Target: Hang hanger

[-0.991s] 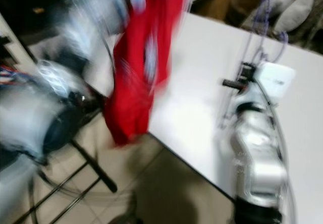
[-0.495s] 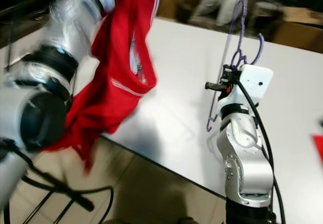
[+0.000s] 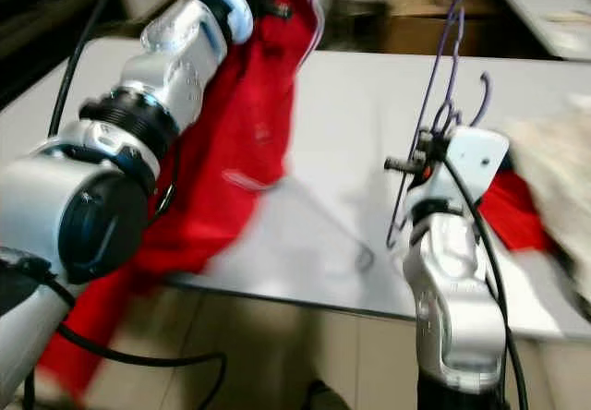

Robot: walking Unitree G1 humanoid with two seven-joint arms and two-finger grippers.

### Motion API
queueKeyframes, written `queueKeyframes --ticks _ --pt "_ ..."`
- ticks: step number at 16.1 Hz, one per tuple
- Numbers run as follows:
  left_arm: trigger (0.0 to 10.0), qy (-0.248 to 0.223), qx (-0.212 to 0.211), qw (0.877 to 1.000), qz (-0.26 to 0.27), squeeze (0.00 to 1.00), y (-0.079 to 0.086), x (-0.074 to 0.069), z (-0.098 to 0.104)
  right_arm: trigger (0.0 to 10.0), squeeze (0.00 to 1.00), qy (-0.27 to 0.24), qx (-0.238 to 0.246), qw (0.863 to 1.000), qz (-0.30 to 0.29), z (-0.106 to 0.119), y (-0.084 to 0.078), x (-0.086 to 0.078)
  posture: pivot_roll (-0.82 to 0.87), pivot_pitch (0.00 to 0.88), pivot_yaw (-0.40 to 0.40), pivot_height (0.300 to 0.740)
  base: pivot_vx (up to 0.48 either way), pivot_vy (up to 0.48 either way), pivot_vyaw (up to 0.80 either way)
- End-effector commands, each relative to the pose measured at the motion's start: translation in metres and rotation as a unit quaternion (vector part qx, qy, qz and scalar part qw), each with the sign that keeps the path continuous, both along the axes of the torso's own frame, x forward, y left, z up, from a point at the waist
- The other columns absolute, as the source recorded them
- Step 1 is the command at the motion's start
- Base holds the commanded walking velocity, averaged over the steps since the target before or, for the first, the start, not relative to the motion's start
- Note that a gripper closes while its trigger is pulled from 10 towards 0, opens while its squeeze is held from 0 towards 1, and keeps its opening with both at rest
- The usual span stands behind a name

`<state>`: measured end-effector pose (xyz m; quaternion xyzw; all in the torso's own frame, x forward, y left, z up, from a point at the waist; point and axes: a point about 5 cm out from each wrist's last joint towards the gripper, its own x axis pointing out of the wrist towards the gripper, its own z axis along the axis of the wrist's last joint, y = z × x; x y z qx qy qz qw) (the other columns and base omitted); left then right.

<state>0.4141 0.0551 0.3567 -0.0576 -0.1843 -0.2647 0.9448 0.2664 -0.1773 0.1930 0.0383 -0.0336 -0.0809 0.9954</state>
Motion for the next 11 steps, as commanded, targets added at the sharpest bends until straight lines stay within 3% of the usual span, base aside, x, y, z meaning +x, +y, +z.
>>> queueKeyframes --ticks 1,2,4,6,7,8,9,11 --pt "10.0 -0.024 -0.008 0.999 0.045 0.00 0.016 0.000 0.022 10.0 0.00 0.036 -0.010 0.999 0.036 -0.010 0.012 -0.002 -0.08 0.000 0.125 0.740 0.326 0.000 0.00" --pt "10.0 -0.022 -0.003 0.998 0.061 0.00 0.020 0.002 0.020 10.0 0.00 0.039 -0.008 0.999 0.037 -0.012 0.013 -0.002 -0.08 0.000 0.126 0.740 0.315 0.000 0.00" --pt "10.0 0.017 0.039 0.986 0.160 0.00 0.048 0.011 -0.009 10.0 0.00 0.037 -0.001 0.999 0.040 -0.016 0.014 -0.008 -0.08 0.000 0.125 0.740 0.000 0.000 0.00" --pt "10.0 0.058 0.145 0.970 0.188 0.00 0.060 0.015 -0.054 10.0 0.00 0.040 -0.001 0.998 0.048 -0.017 0.016 -0.010 -0.08 0.000 0.115 0.740 0.000 0.000 0.00" --pt "10.0 0.090 0.222 0.947 0.213 0.00 0.072 0.015 -0.088 10.0 0.00 0.041 -0.004 0.998 0.057 -0.016 0.017 -0.010 -0.08 0.000 0.106 0.740 0.000 0.000 0.00" --pt "10.0 0.113 0.253 0.934 0.225 0.00 0.080 0.013 -0.106 10.0 0.00 0.040 -0.006 0.997 0.063 -0.015 0.018 -0.009 -0.08 0.000 0.104 0.740 0.000 0.000 0.00" --pt "10.0 0.151 0.247 0.927 0.239 0.00 0.095 0.010 -0.128 10.0 0.00 0.041 -0.008 0.996 0.078 -0.015 0.021 -0.009 -0.08 0.000 0.101 0.740 0.000 0.000 0.00" --pt "10.0 0.172 0.196 0.940 0.221 0.00 0.103 0.007 -0.140 10.0 0.00 0.047 -0.004 0.995 0.093 -0.017 0.024 -0.010 -0.07 0.000 0.094 0.740 0.000 0.000 0.00"
